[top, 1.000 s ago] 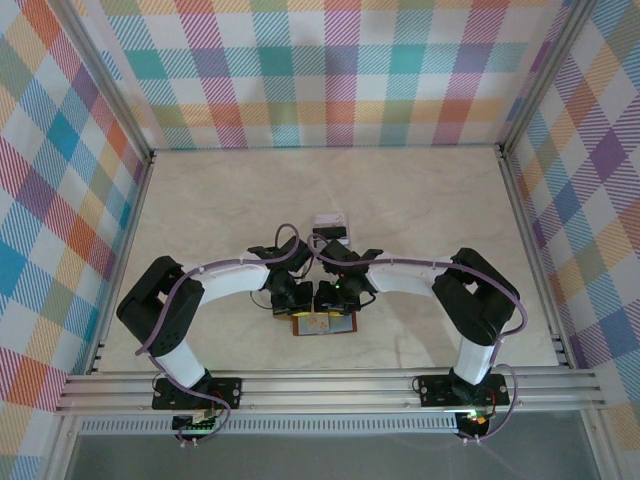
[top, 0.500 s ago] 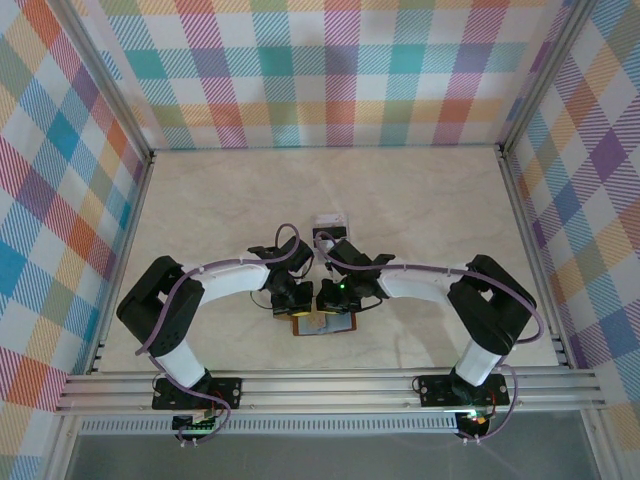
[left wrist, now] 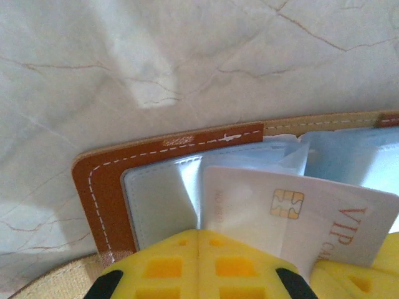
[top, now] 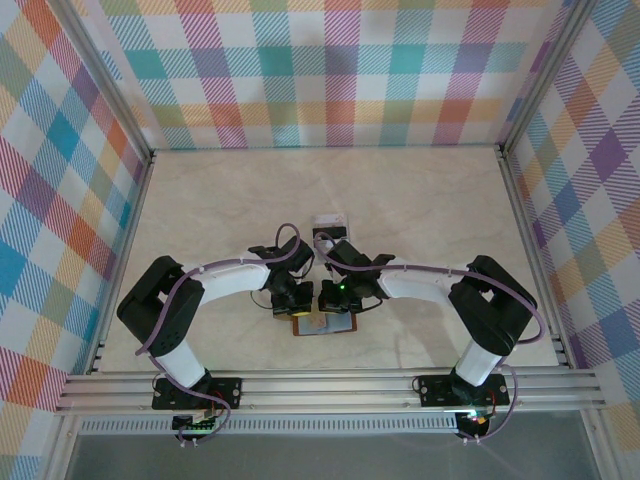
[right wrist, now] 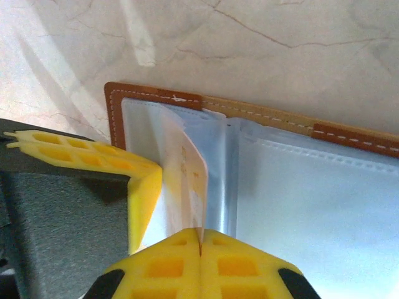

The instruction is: Take the credit cards out of the card holder

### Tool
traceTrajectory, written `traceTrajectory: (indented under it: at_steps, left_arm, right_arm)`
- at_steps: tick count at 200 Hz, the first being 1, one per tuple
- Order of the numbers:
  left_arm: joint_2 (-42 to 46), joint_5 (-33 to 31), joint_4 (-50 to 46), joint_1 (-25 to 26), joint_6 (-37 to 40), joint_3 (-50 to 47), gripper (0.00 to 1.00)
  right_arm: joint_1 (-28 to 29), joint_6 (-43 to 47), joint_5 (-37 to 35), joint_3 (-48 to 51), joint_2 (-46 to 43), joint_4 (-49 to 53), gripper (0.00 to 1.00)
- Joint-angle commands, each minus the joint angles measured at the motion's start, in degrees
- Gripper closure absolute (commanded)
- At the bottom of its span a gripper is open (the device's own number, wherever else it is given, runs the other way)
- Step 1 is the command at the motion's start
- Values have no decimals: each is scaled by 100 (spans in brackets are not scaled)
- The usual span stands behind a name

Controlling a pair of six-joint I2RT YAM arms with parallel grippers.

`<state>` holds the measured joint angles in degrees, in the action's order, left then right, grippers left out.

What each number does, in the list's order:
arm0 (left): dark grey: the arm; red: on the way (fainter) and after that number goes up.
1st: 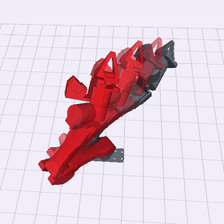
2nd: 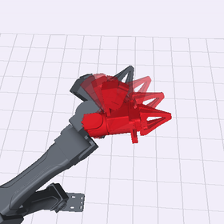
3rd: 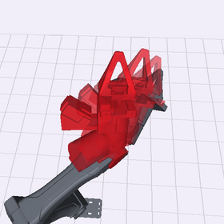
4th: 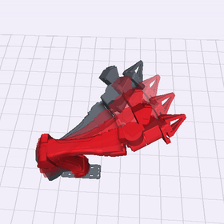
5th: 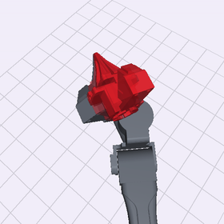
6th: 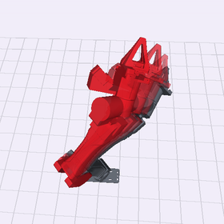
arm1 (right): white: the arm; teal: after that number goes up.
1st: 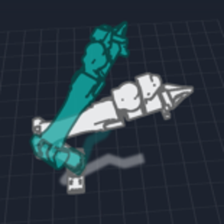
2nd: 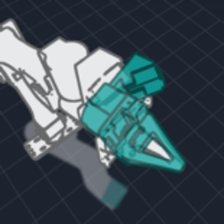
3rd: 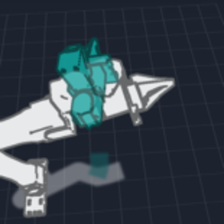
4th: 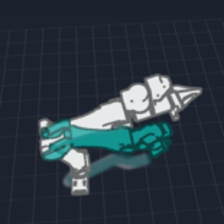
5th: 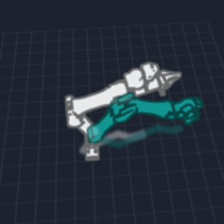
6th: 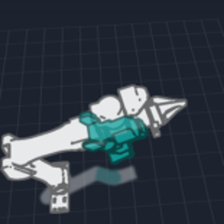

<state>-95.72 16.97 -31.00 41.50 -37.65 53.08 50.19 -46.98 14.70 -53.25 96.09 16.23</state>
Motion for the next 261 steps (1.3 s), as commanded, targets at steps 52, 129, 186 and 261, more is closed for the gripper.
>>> traceTrajectory:
  at_steps: [52,129,186,261]
  left_arm:
    - [-54,-399,-429,34,160,-17,96]
    - [299,-447,-582,34,240,486,95]
    - [806,-619,-723,-151,288,461,94]
    - [1422,-440,-626,-836,379,-349,93]
  right_arm:
    - [-181,617,-515,17,-574,985,96]
    - [-330,2146,-1073,-433,-1360,1686,99]
    - [-995,5386,-1110,-1407,-1189,2053,100]
    - [-1848,9295,131,-3537,272,3263,100]
